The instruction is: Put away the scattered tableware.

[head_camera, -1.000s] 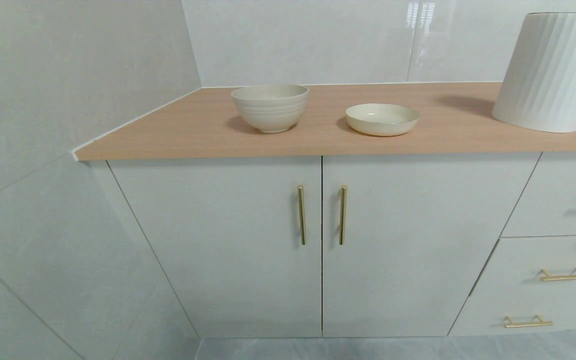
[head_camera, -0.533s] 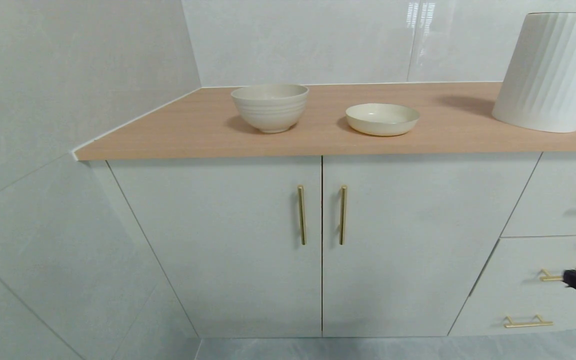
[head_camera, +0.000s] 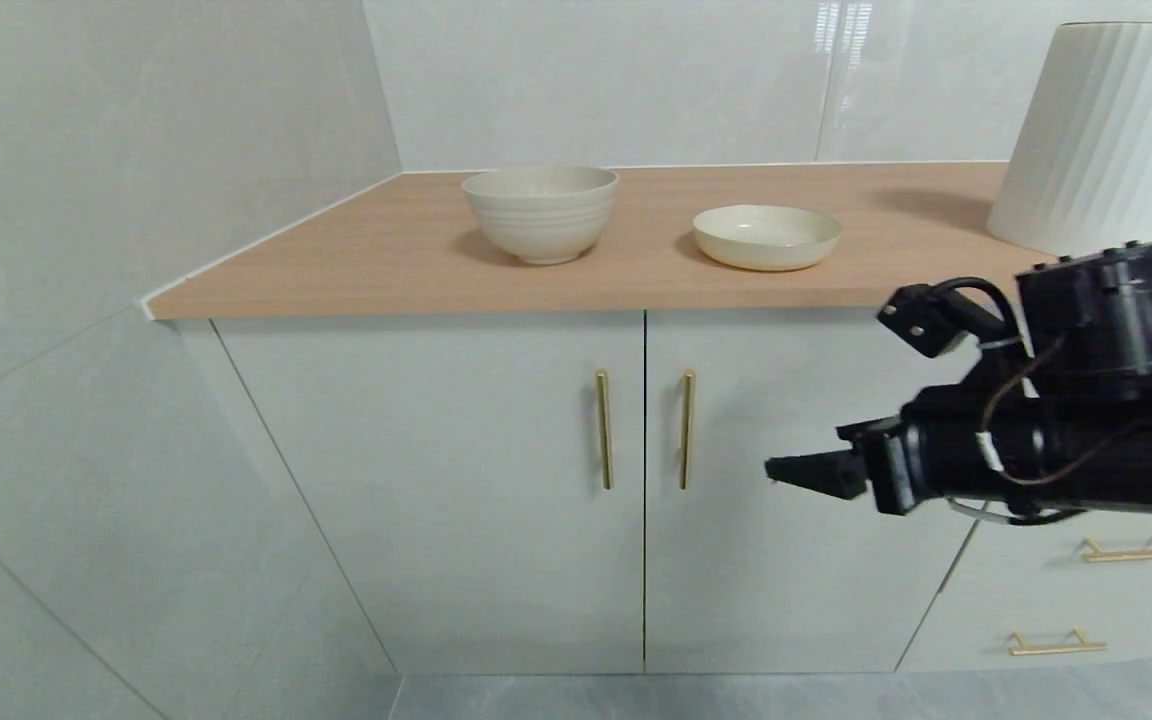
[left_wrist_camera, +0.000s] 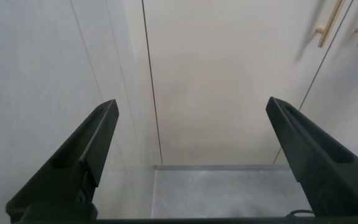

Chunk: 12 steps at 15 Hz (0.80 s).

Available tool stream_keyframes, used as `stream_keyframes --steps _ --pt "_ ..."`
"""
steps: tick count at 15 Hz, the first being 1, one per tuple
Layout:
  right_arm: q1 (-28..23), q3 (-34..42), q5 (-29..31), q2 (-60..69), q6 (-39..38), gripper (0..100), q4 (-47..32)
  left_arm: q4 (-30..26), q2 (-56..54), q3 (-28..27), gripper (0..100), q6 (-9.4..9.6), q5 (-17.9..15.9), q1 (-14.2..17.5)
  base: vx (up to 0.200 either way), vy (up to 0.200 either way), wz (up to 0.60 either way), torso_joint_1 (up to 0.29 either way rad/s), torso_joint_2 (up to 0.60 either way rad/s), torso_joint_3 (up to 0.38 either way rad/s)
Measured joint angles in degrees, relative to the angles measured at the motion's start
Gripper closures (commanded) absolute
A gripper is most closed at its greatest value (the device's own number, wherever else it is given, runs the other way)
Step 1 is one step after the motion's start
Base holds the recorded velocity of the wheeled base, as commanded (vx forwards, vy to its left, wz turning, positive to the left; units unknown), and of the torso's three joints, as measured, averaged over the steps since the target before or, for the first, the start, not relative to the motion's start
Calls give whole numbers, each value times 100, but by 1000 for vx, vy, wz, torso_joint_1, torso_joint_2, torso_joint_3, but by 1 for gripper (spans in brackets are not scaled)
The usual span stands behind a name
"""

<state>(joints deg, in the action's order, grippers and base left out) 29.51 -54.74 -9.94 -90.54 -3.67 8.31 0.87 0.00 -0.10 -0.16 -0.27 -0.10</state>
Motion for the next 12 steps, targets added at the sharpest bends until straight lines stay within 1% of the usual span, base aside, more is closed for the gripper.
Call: stream_keyframes --steps 2,7,12 --pt "151 -306 -27 -690 -614 0 898 0 0 0 0 0 0 2 0 0 0 0 0 0" --pt "425 -472 -73 -2021 -1128 0 2538 0 0 0 0 0 2 0 0 0 0 0 0 0" --pt "463 -463 -82 -2575 -1306 0 3140 0 0 2 0 0 2 0 0 0 0 0 0 0"
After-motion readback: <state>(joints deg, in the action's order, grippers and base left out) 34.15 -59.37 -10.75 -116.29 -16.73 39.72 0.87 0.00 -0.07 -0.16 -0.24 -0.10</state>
